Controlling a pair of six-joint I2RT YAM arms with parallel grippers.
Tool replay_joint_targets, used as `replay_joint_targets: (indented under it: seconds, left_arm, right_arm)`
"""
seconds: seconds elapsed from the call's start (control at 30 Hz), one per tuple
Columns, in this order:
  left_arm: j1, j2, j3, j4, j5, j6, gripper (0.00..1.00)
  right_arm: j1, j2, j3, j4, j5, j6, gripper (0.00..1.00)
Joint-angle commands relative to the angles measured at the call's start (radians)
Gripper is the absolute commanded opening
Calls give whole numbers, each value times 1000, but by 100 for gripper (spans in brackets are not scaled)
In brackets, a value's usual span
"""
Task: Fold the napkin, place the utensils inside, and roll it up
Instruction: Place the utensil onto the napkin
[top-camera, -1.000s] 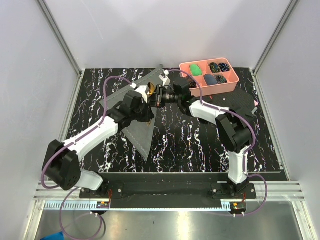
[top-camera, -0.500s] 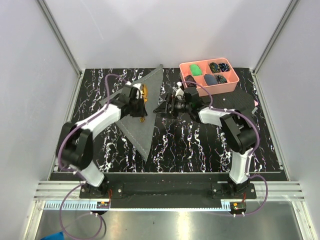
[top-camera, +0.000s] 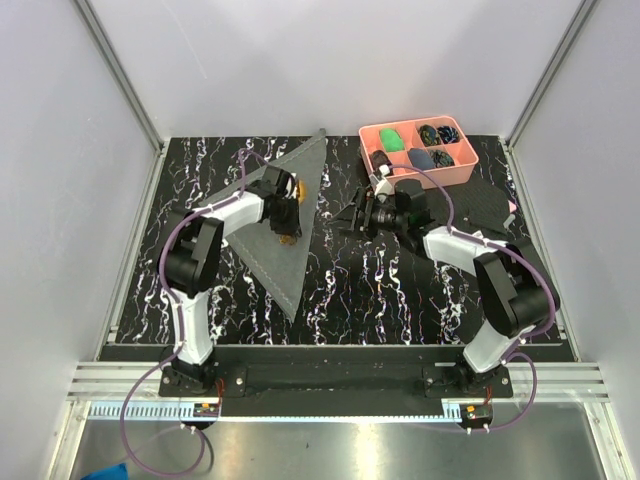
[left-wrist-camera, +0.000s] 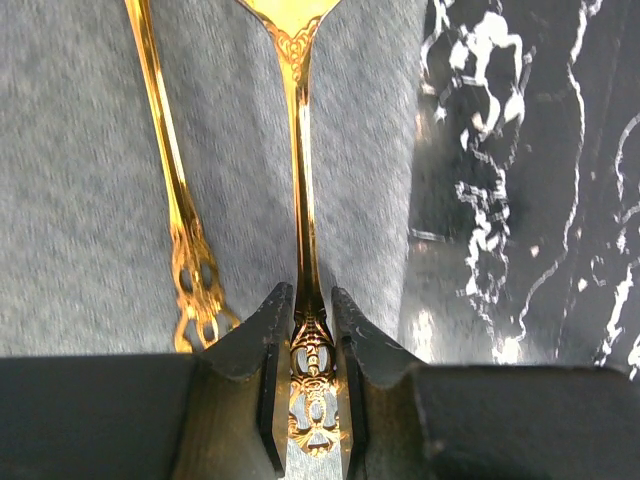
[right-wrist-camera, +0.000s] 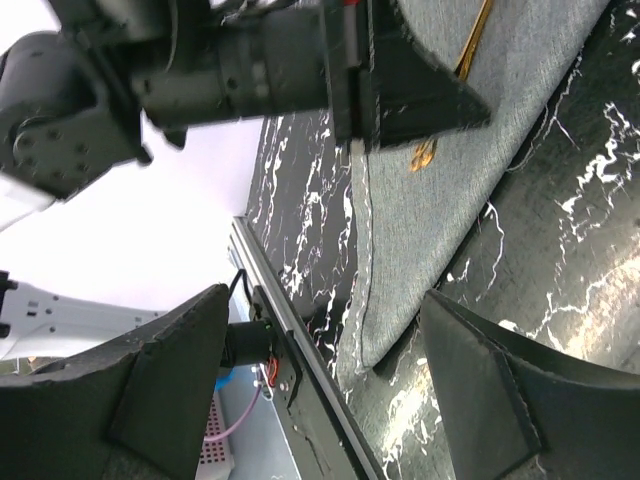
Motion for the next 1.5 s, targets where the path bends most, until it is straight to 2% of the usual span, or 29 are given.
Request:
replay_joint_targets:
  seconds: [0.0,0.4,0.53,0.73,1.0,1.2,1.23,1.3,1.4,1.47]
  left_arm:
    - [7,39,95,9,47,34,0]
    - [24,81,120,-55,75,20,2]
    - [24,84,129,-66,78,19,16]
    - [25,77,132,-74,84,16,31]
    - [25,51,135,-78,90,11,46]
    - [25,-46,135,-86,90,2,65]
    - [25,-68,137,-87,87,2,72]
    - [25,-140,142,-92,75,8,77]
    - [42,-259,139,-182,30,54,87]
    - [71,-333,96,-256,30,91,92]
  right_arm:
    - [-8,-55,-36,-1,2,-11,85]
    - [-6,-44,-39,-1,-12,-2,85]
    - [-8,-35,-35,-1,-20,0,85]
    - [-8,-32,-36,-1,-21,0,85]
    - [-8,-27,-33,-1,-27,1,85]
    - [-8,-19,-27,-9,-30,-13,85]
    - [-8,-19,-20,-15,-27,-19,85]
    - [-8,-19,-7,-55,-21,-60,84]
    - [-2,-44,22,-145,-1,-155,83]
    - [39,-71,57,-275,52,-316,83]
